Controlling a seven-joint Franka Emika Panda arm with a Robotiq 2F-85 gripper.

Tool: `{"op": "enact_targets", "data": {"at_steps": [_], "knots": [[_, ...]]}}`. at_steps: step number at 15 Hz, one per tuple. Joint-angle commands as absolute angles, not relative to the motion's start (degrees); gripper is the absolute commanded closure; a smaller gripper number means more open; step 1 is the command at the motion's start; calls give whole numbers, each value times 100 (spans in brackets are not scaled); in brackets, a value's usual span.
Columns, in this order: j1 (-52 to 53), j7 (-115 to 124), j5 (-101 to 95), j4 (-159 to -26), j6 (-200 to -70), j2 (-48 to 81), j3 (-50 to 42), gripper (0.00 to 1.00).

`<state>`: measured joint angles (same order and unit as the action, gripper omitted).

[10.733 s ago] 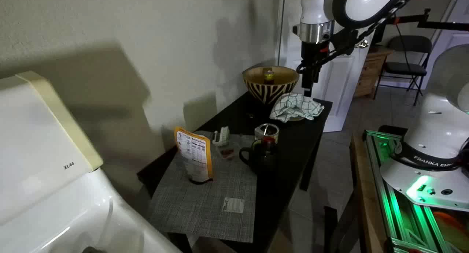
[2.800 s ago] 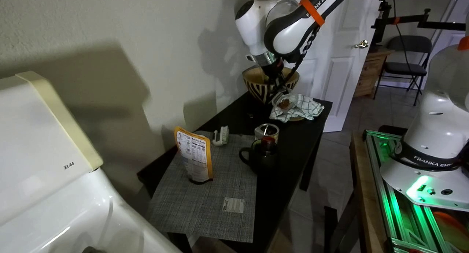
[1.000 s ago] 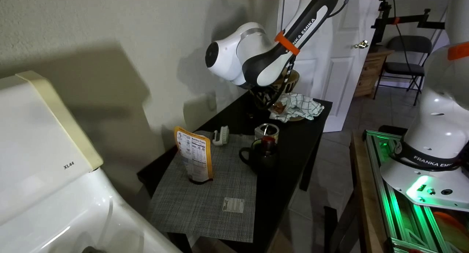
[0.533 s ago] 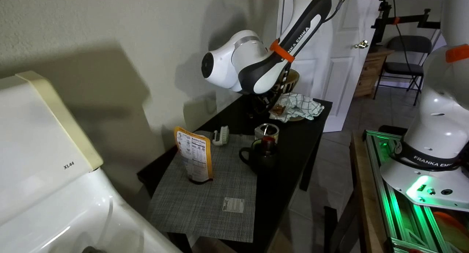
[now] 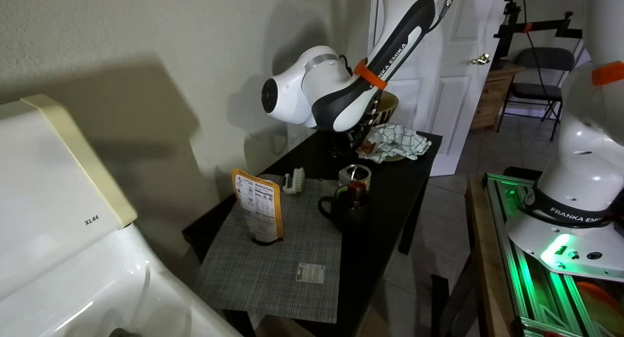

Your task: Pour the contents of the small lunchbox into the orange can

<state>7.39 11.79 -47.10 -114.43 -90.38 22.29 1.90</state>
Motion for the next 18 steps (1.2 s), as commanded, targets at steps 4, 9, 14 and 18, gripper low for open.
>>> {"op": "enact_targets", "data": {"at_steps": [4,9,14,18], "knots": [[929,1526,-4961,-11206,-8443,2496,253,97],[968,1571,-5053,-11102,-8212,2631,284,97],[1005,1541,-5176,-10953,-8030,2813,312,97],[1052,1558,-5238,-10792,-7887,2935,319,97]]}}
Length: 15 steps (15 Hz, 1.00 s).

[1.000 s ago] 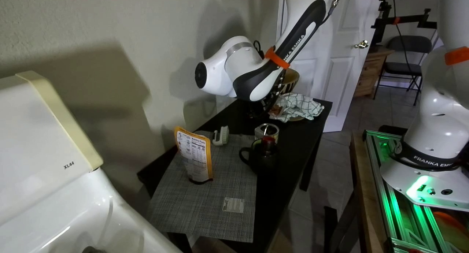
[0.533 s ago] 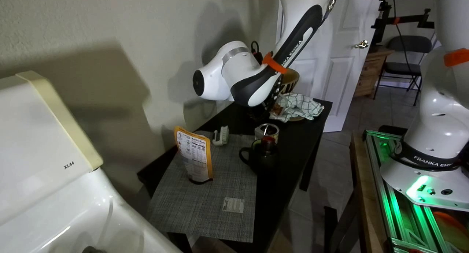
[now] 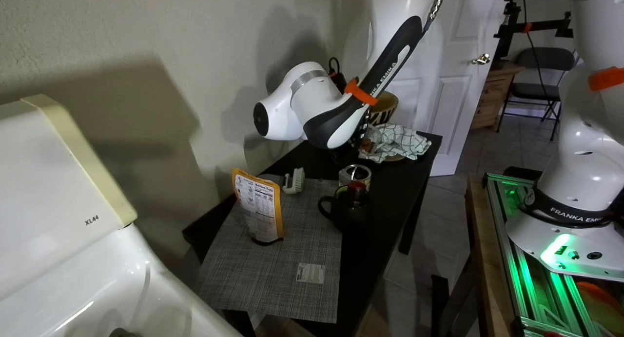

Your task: Pour the contents of the small lunchbox into the orange can

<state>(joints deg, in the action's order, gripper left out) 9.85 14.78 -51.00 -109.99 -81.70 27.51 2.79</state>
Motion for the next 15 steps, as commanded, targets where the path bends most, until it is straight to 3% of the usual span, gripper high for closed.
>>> {"op": "enact_targets", "data": {"at_steps": [1,15], "knots": [[1076,1554,-5246,-10730,-7762,2985,319,97],[1278,1390,-5680,-10192,-6580,3537,393,97]]}}
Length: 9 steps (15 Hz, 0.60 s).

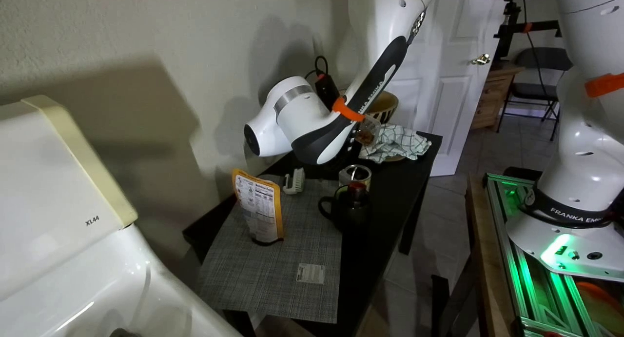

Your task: Pour the contents of the small lunchbox into the orange can

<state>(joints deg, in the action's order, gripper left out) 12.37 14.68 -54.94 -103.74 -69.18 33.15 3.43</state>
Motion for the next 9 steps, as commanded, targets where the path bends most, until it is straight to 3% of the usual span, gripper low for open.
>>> {"op": "enact_targets", "data": {"at_steps": [1,9], "knots": [[1278,1390,-5706,-10166,-6535,3573,406,97],[1320,1233,-5964,-9972,-6121,3807,472,97]]}}
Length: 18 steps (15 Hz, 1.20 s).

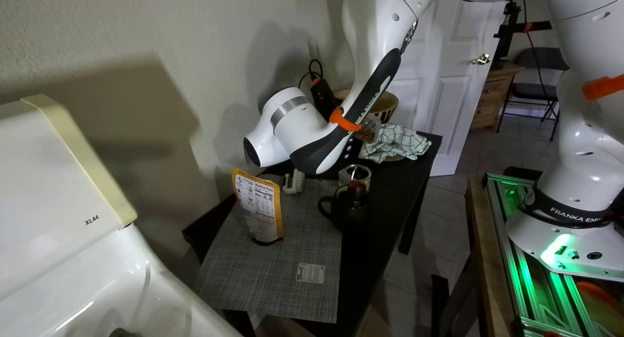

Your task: Pour the contents of the small lunchbox into the orange can

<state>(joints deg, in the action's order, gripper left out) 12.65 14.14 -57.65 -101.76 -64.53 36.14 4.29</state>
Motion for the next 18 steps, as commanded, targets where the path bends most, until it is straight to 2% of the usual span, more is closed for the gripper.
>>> {"op": "enact_targets", "data": {"at_steps": [1,18], "knots": [[1323,1206,-6008,-9944,-6056,3833,480,97],[1324,689,-6392,-9628,-5380,4172,603,97]]}}
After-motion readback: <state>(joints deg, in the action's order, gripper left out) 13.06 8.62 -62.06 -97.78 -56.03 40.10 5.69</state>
